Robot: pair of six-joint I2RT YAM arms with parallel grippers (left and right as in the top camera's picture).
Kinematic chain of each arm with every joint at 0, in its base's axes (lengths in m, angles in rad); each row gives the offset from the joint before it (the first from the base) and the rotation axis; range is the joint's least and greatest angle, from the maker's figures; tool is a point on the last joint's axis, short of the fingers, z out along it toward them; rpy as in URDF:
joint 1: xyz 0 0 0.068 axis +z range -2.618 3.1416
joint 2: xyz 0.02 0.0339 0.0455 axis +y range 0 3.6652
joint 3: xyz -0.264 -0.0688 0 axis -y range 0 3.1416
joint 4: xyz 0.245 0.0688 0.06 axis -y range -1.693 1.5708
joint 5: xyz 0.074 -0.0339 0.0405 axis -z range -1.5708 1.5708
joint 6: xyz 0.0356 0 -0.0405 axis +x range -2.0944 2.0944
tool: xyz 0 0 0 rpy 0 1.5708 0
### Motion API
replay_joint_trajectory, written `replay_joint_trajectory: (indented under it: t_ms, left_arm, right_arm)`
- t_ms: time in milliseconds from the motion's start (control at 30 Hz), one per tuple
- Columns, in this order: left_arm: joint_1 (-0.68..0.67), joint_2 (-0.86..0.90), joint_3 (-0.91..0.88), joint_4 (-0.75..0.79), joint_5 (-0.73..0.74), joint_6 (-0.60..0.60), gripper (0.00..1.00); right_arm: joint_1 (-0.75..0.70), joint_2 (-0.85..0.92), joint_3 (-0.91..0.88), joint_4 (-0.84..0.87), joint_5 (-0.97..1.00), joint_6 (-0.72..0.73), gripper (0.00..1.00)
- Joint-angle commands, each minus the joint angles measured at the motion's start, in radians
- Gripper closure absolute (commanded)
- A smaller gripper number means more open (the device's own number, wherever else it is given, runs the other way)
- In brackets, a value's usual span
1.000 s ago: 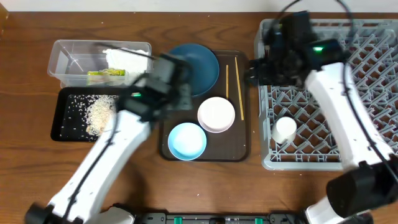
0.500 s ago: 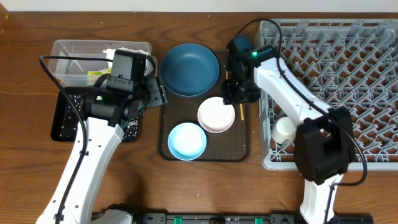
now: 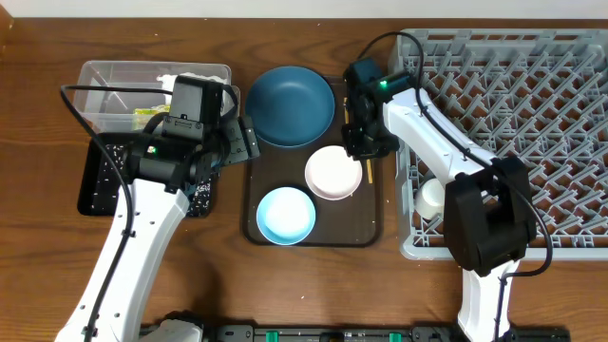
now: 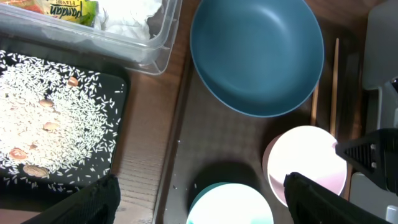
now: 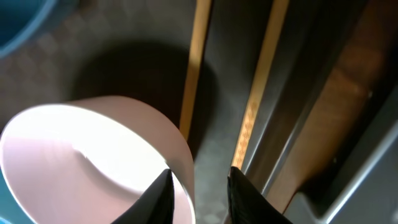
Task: Sort waste into correct bins and load items into the dishwasher rack
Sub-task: 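Grasp pink bowl rim with right gripper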
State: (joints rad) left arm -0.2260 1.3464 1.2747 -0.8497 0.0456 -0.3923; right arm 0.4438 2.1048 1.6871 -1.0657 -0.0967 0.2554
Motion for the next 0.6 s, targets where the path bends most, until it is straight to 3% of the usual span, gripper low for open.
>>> replay_joint_trajectory:
  t_ms: [0, 267, 400, 567]
  left_arm:
    - [0.002, 0.0, 0.004, -0.003, -0.005, 0.006, 0.13]
    - [0.002, 0.0, 0.004, -0.003, -0.005, 0.006, 0.13]
    - [0.002, 0.0, 0.004, -0.003, -0.005, 0.006, 0.12]
    - [0.002, 0.0, 0.004, -0.003, -0.005, 0.006, 0.12]
  right_arm:
    - [0.022, 0.016, -0.021, 0.012, 0.019, -0.056, 0.72]
    - [0.037, 0.016, -0.029, 0.008, 0.018, -0.063, 0.75]
    - [0.049, 0.016, -0.039, 0.01, 0.018, -0.063, 0.84]
    - [0.054, 0.016, -0.055, 0.01, 0.018, -0.063, 0.83]
